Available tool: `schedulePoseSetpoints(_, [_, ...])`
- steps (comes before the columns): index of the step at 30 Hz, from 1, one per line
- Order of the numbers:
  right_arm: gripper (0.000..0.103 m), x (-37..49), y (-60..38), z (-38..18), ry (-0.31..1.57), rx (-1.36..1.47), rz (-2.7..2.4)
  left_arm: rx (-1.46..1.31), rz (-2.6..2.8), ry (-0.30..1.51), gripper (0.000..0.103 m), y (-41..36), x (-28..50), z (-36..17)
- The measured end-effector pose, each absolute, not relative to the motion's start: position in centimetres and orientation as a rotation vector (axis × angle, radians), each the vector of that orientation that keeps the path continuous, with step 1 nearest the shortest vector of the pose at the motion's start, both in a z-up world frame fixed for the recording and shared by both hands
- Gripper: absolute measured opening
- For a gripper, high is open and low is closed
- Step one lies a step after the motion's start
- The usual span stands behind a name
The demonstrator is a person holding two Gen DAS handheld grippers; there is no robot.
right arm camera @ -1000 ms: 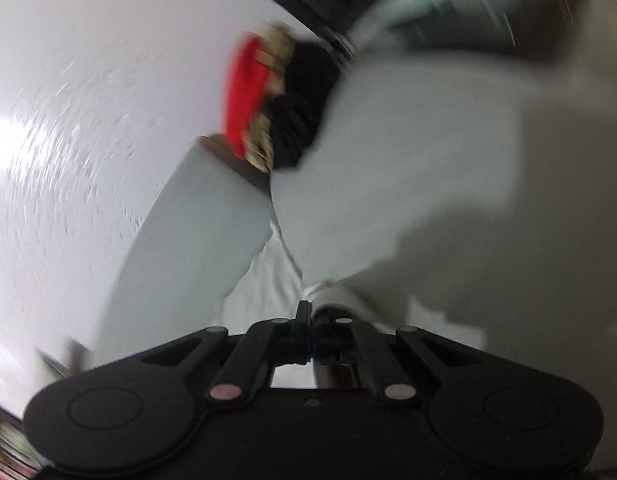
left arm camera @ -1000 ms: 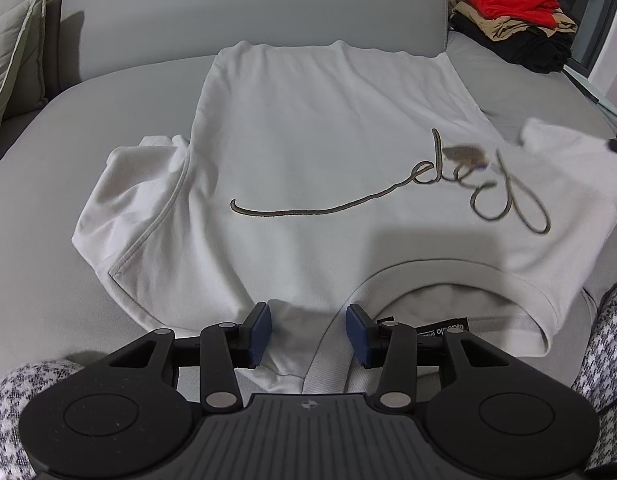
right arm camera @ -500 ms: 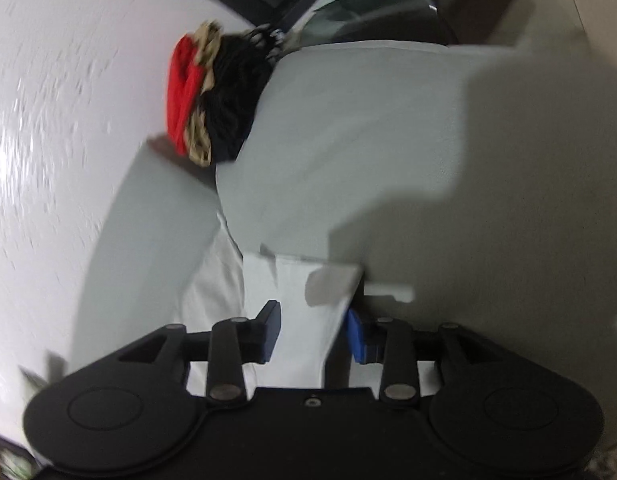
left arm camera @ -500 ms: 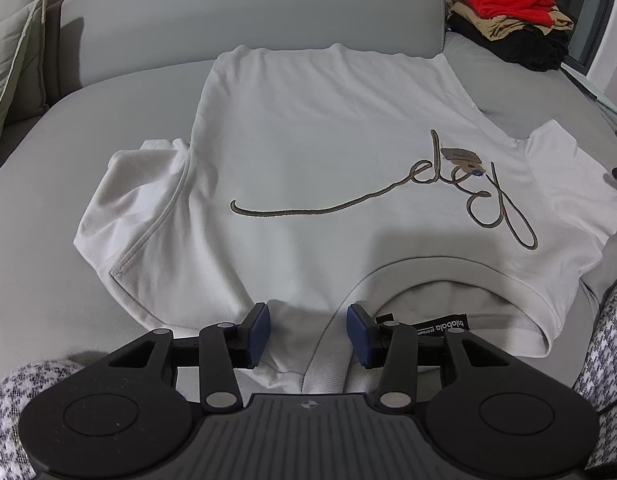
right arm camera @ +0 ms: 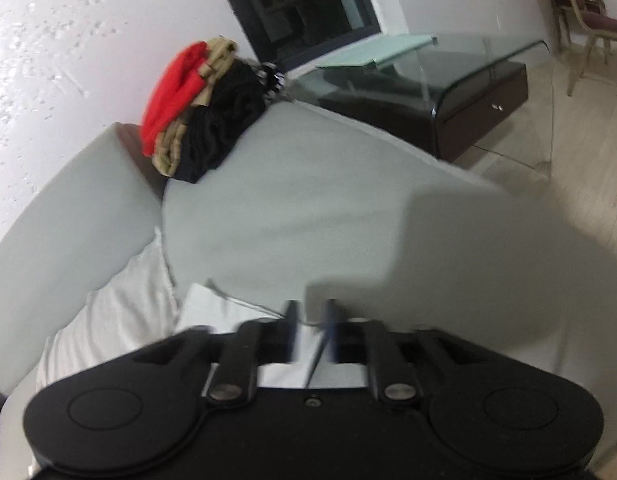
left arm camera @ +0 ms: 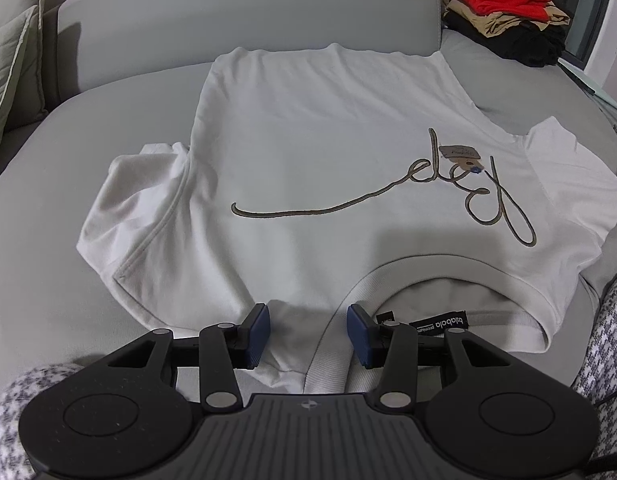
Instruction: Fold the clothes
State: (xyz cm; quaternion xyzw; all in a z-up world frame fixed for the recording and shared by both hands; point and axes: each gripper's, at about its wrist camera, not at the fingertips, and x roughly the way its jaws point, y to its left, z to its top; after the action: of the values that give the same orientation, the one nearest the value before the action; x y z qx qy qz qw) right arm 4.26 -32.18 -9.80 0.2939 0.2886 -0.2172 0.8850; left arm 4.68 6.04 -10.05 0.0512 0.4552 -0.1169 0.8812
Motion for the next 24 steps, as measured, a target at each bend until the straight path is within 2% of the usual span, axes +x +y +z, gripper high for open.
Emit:
schedulePoseSetpoints(3, [0.036, 3.8, -30.6, -8.2, 0.666, 0.557, -0.311, 0.122, -0.263, 0.912, 0.043, 5.9, 3.9, -9.2])
schedulePoseSetpoints(7, [0.035, 7.0, -26.0, -9.5, 0.973, 0.409, 0.012, 0.131, -0.285, 0.893, 0.043, 5.2, 3.6, -8.7])
schedulePoseSetpoints(9, [0.02, 8.2, -24.1, -10.8, 1.019, 0.365, 0.063, 0.14, -0.288, 0.892, 0.043, 4.9, 3.5, -8.9])
schedulePoseSetpoints(11, [0.019, 9.6, -22.4, -12.4, 1.072, 0.324, 0.085, 0.155, -0.288, 0.891, 0.043, 4.7, 3.4, -9.1])
schedulePoseSetpoints(14, [0.02, 10.3, -21.5, -14.3, 1.144, 0.288, 0.032, 0.183, -0.267, 0.912, 0.043, 5.3, 3.4, -9.6])
schedulePoseSetpoints(18, [0.035, 8.0, -21.0, -13.2, 1.284, 0.183, 0.041, 0.169, -0.273, 0.938, 0.043, 7.2, 3.0, -9.8])
schedulePoseSetpoints(21, [0.035, 6.7, -21.4, -12.1, 1.304, 0.164, 0.046, 0.167, -0.259, 0.937, 0.043, 8.3, 2.5, -9.6])
schedulePoseSetpoints(24, [0.035, 6.7, -21.7, -10.5, 1.215, 0.195, 0.038, 0.14, -0.249, 0.913, 0.043, 9.3, 2.0, -8.8])
